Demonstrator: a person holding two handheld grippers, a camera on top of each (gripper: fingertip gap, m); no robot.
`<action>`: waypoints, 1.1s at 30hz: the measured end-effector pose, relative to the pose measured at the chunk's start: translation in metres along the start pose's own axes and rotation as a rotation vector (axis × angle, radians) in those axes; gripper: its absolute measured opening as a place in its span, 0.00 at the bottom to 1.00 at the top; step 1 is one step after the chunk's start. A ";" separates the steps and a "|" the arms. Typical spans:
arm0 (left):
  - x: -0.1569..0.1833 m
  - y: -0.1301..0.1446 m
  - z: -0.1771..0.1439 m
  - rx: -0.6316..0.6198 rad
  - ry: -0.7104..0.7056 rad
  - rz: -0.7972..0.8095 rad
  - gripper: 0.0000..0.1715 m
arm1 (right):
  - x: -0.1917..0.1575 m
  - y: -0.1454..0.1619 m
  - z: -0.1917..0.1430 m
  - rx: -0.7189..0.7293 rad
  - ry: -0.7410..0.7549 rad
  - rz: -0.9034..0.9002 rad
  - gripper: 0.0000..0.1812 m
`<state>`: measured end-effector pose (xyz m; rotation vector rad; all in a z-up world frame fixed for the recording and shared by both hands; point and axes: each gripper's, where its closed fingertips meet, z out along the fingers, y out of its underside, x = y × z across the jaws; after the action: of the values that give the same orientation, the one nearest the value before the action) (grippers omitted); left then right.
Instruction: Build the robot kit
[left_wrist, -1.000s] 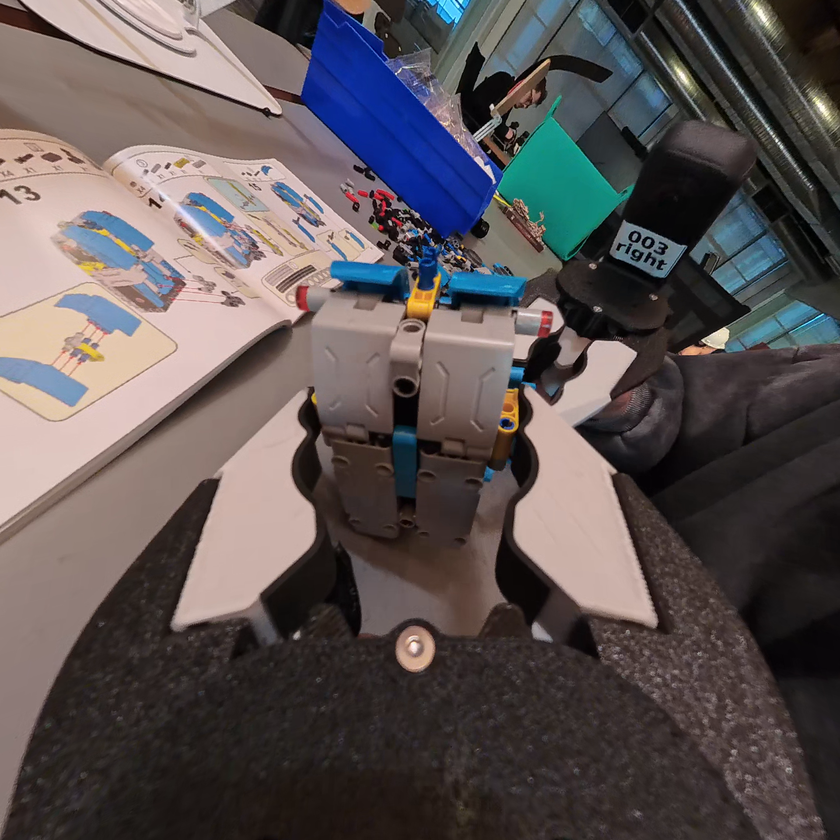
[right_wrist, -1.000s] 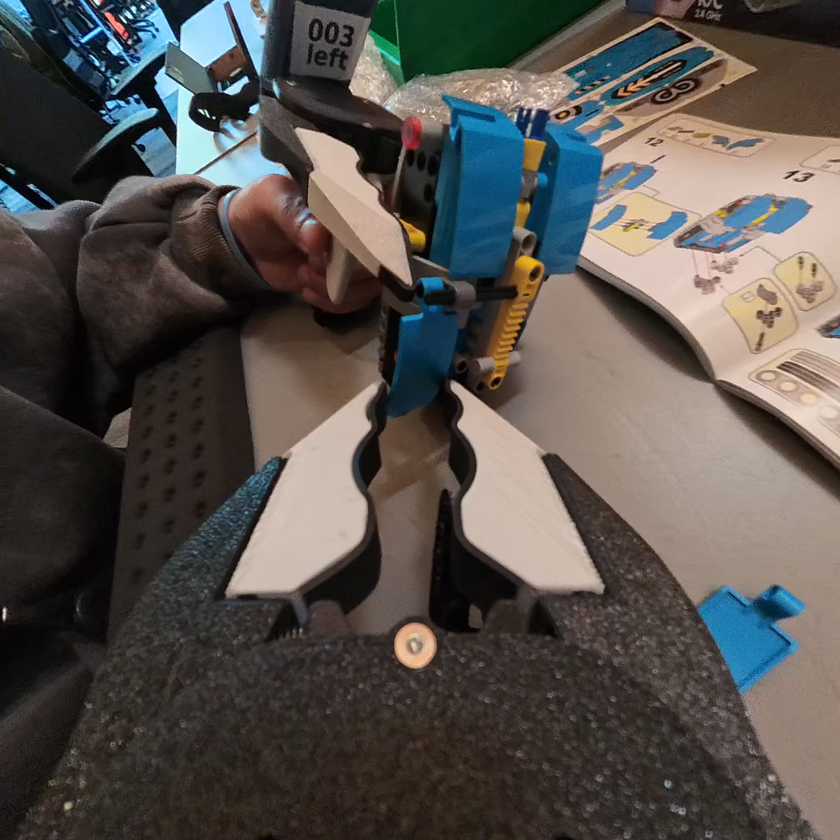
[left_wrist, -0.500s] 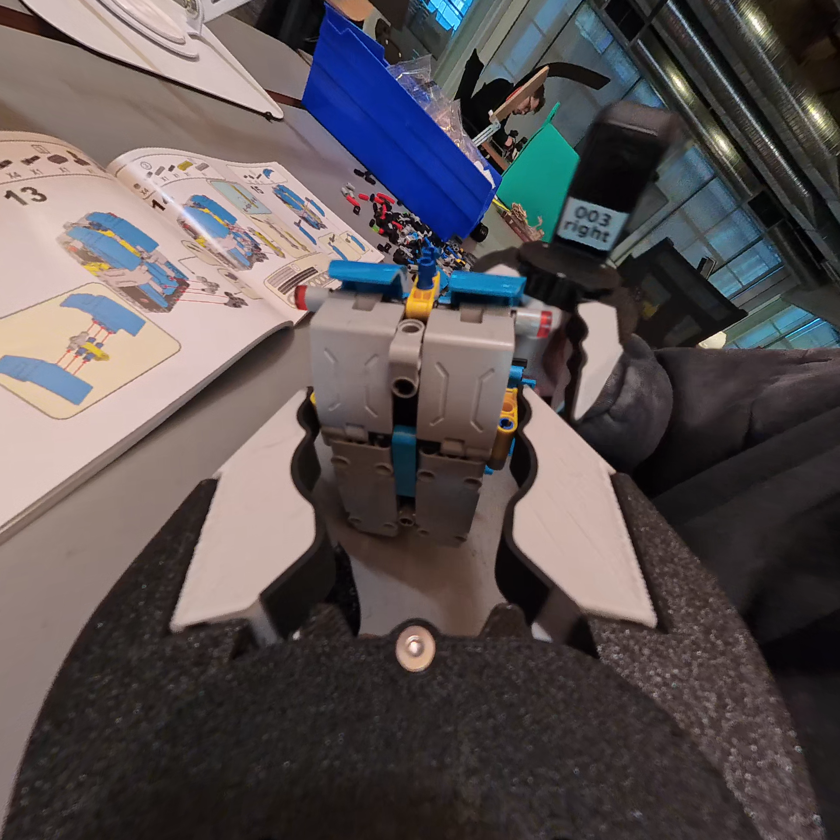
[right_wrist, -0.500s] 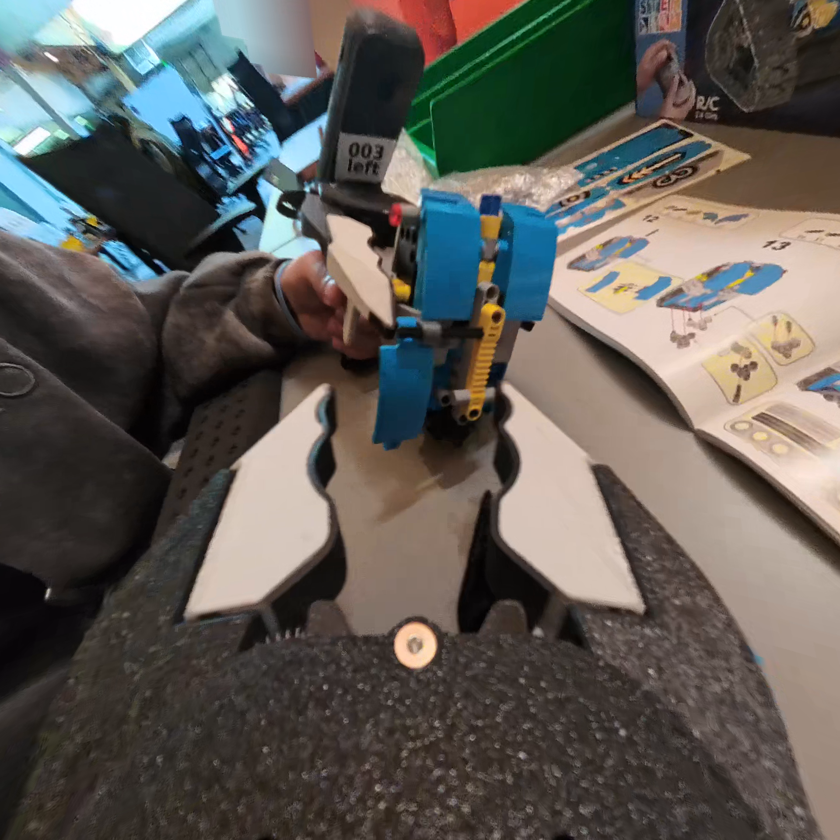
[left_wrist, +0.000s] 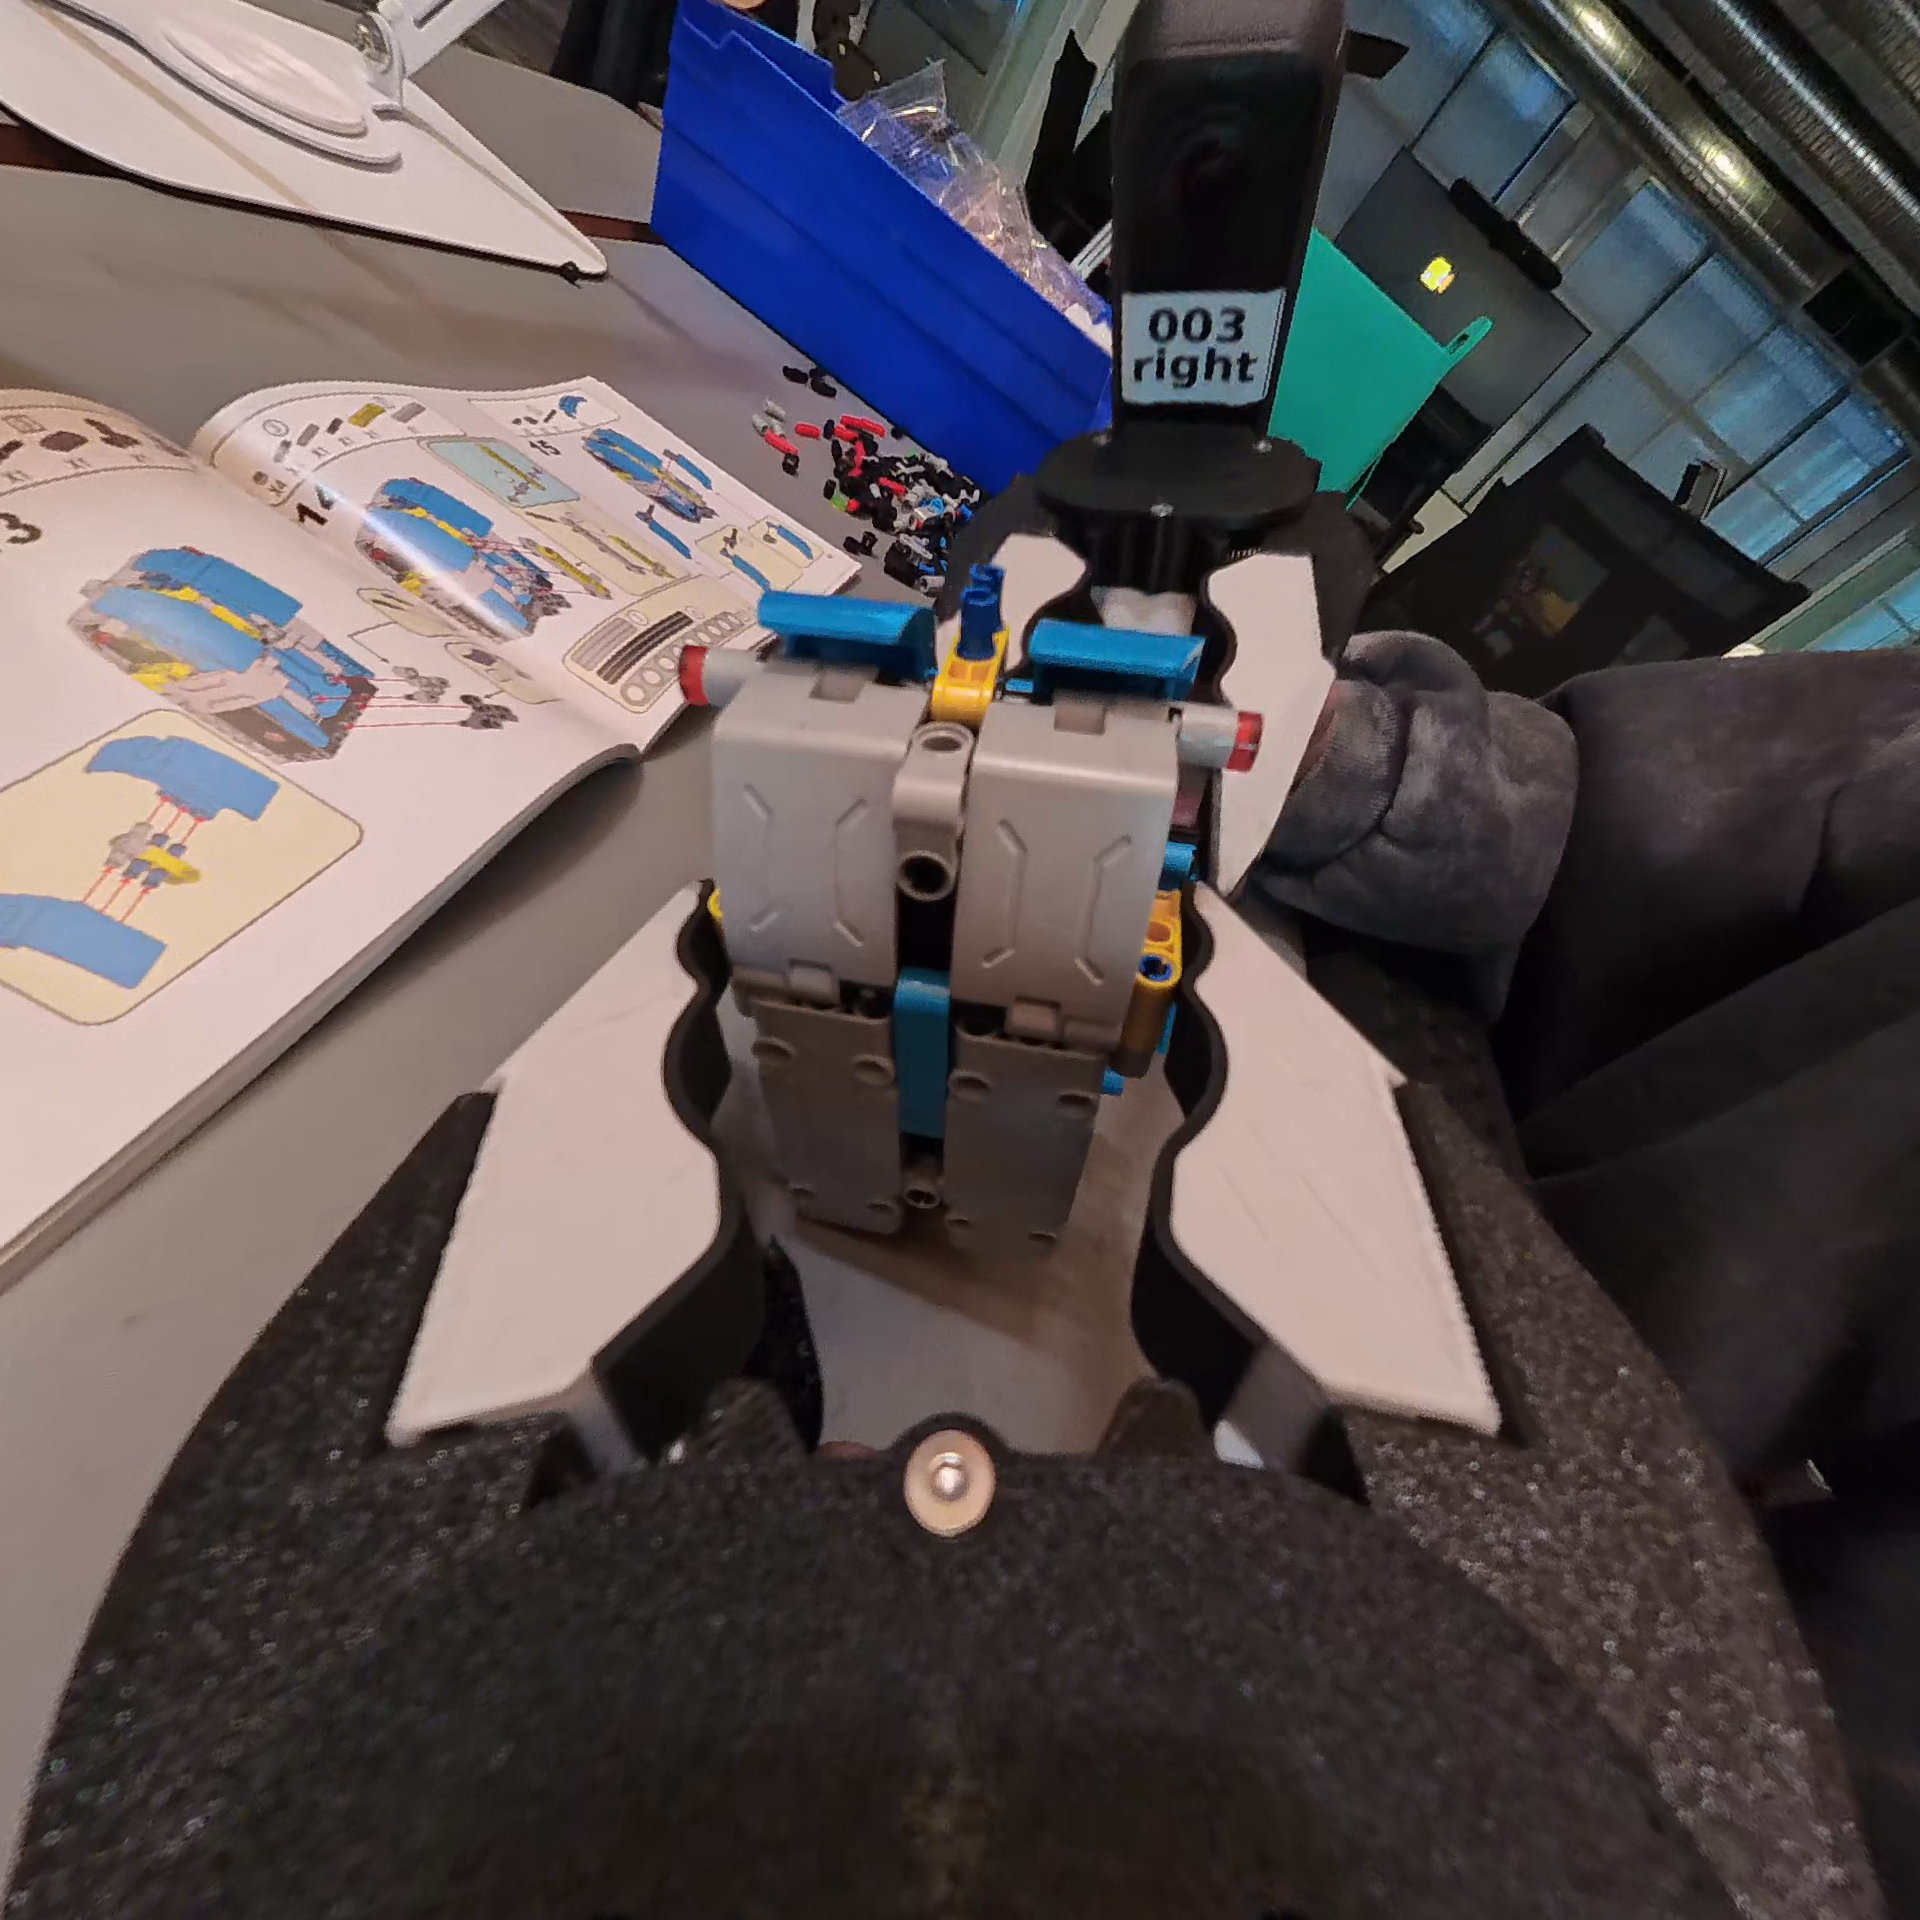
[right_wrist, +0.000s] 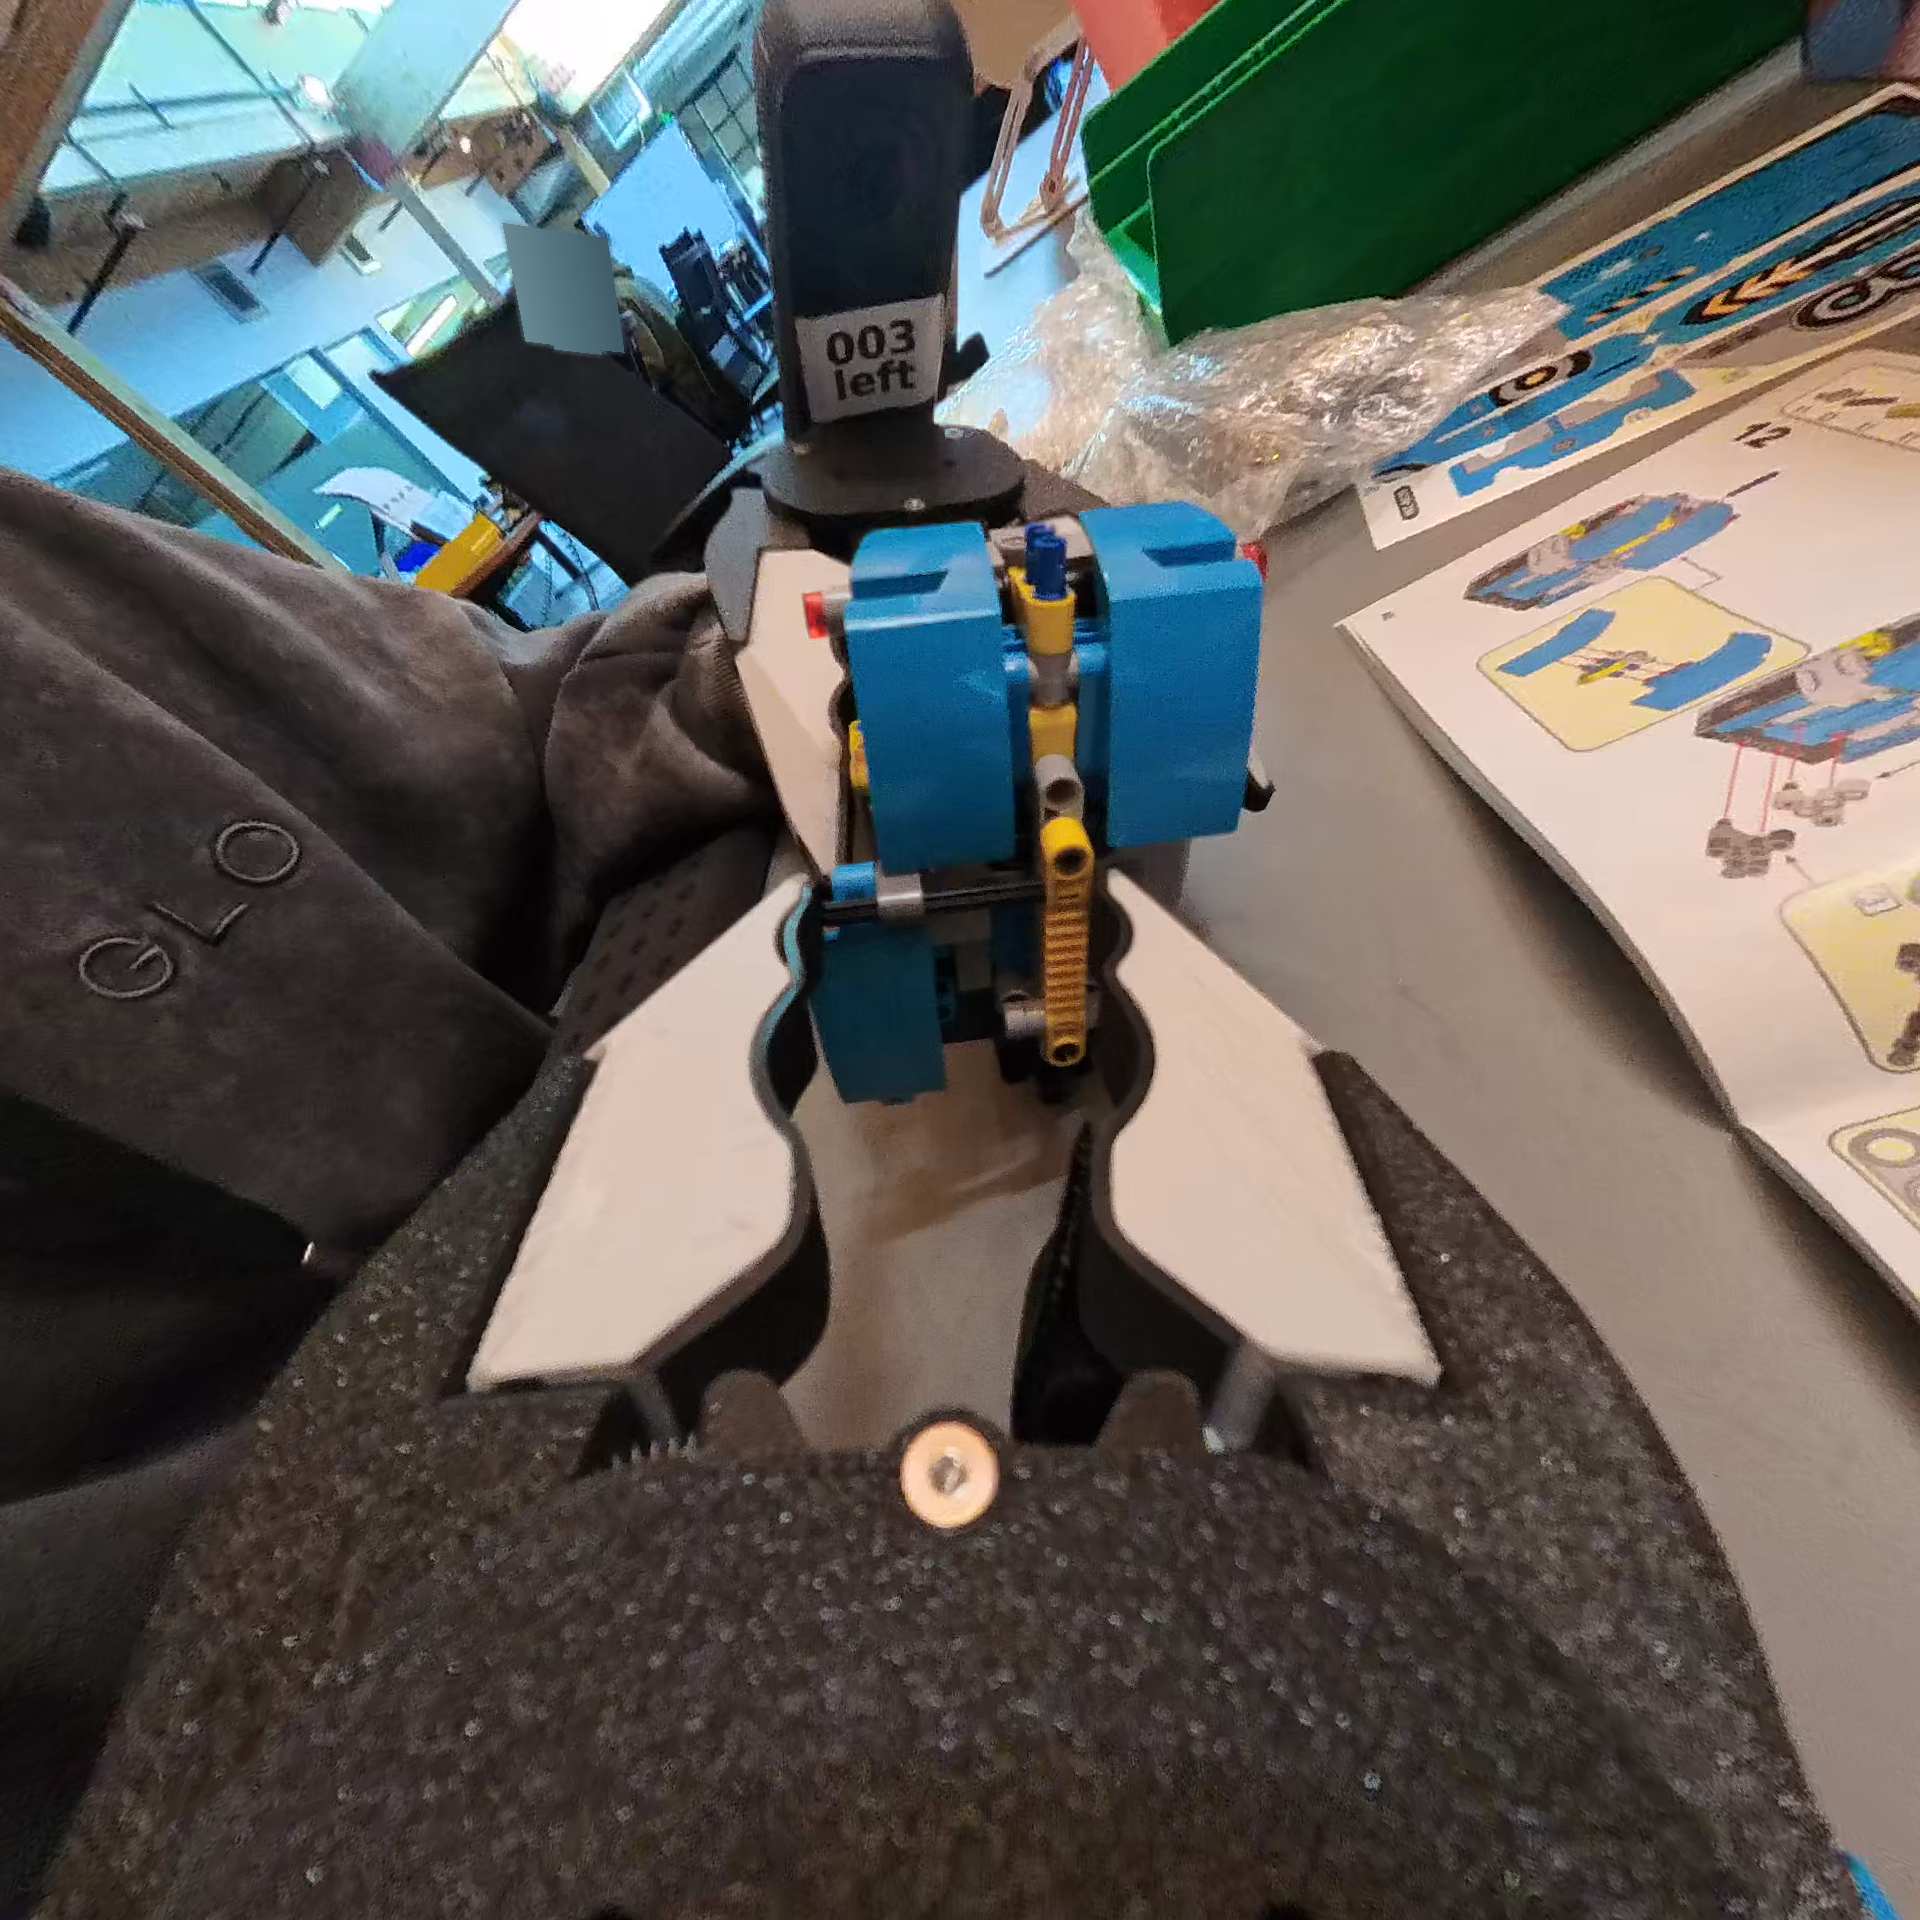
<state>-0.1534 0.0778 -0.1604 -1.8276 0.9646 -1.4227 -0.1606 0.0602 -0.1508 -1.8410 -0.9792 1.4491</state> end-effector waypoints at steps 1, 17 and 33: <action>0.000 0.000 0.000 -0.001 -0.005 0.011 0.50 | 0.000 0.001 0.000 -0.013 0.003 -0.003 0.28; 0.012 0.009 0.005 -0.054 -0.054 0.198 0.50 | -0.009 0.015 -0.007 -0.367 -0.004 -0.175 0.27; 0.013 0.013 0.008 -0.075 -0.088 0.273 0.50 | -0.005 0.020 -0.010 -0.416 0.044 -0.310 0.20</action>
<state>-0.1458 0.0601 -0.1656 -1.7182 1.1850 -1.1455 -0.1482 0.0452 -0.1625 -1.8801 -1.5564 1.0703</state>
